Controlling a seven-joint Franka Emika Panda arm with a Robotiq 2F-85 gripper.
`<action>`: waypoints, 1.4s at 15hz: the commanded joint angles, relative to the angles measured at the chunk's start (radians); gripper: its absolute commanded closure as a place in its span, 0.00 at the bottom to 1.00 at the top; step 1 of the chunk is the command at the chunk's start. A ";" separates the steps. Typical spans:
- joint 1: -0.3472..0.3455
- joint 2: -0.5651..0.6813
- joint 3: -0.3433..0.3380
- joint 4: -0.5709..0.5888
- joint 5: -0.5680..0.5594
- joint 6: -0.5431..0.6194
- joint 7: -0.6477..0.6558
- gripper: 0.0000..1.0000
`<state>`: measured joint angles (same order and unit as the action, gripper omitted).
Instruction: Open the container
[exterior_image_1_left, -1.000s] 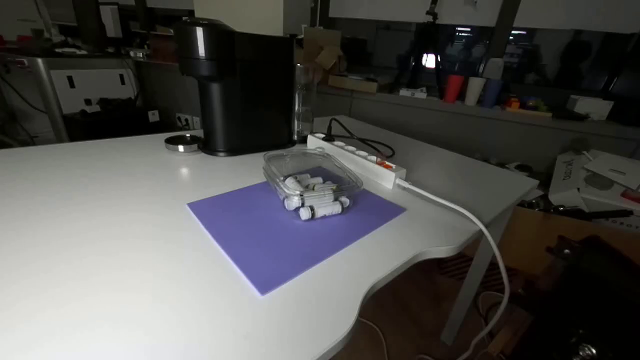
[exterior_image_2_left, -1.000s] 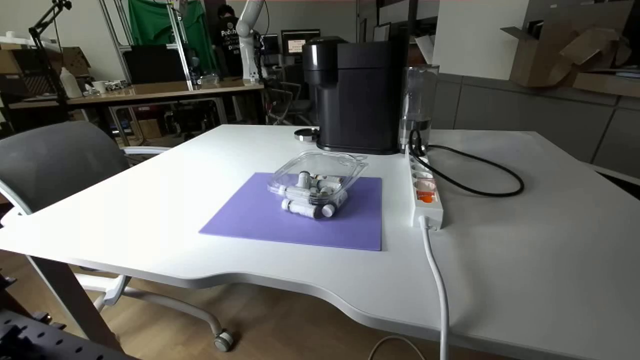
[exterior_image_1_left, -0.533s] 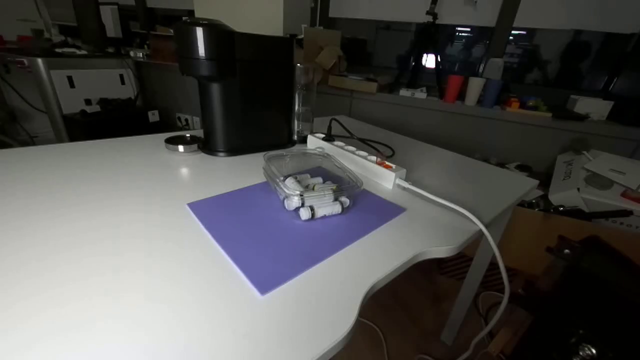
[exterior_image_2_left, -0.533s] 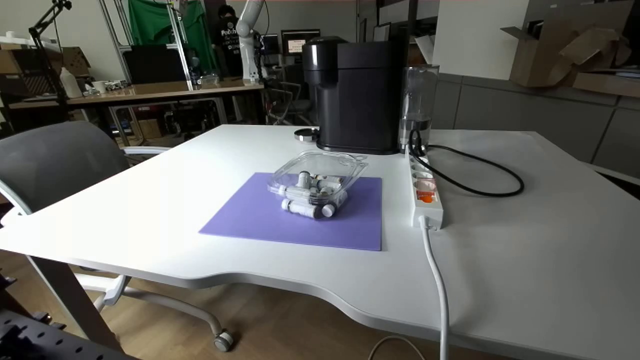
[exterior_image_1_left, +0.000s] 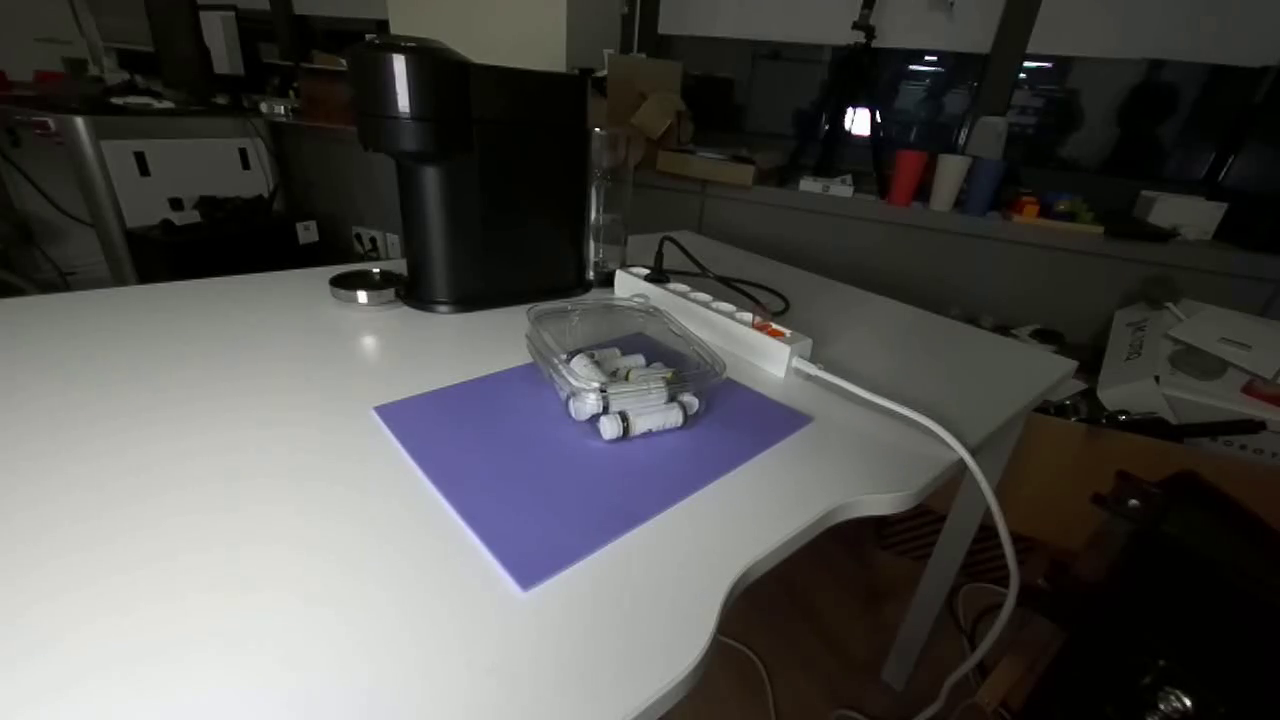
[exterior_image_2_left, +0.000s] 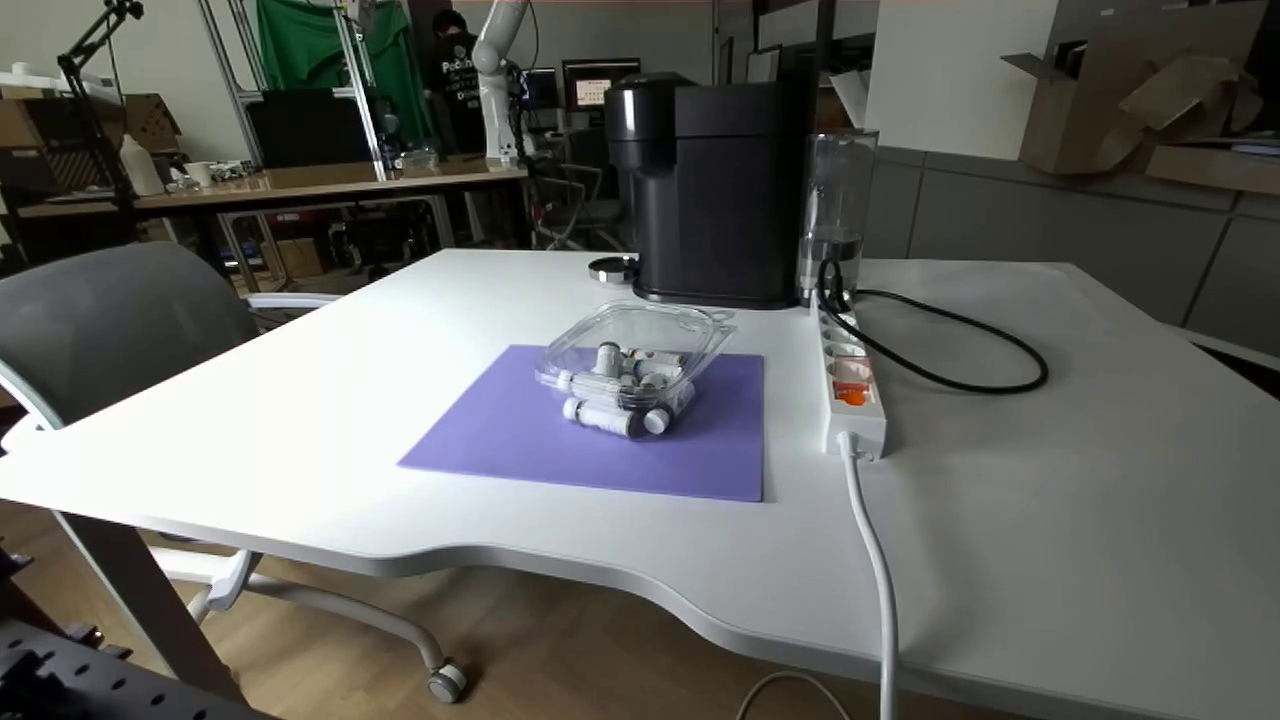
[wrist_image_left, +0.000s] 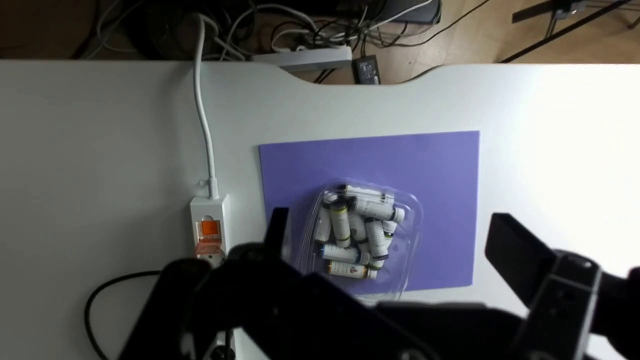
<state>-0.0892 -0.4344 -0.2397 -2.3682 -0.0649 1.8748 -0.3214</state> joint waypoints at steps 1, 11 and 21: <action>-0.005 0.110 0.017 -0.046 -0.017 0.235 0.003 0.00; -0.019 0.359 0.067 -0.115 0.007 0.823 0.133 0.00; -0.039 0.589 0.067 0.059 -0.029 0.648 0.206 0.00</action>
<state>-0.1083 0.0297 -0.1754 -2.4251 -0.0610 2.5789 -0.1690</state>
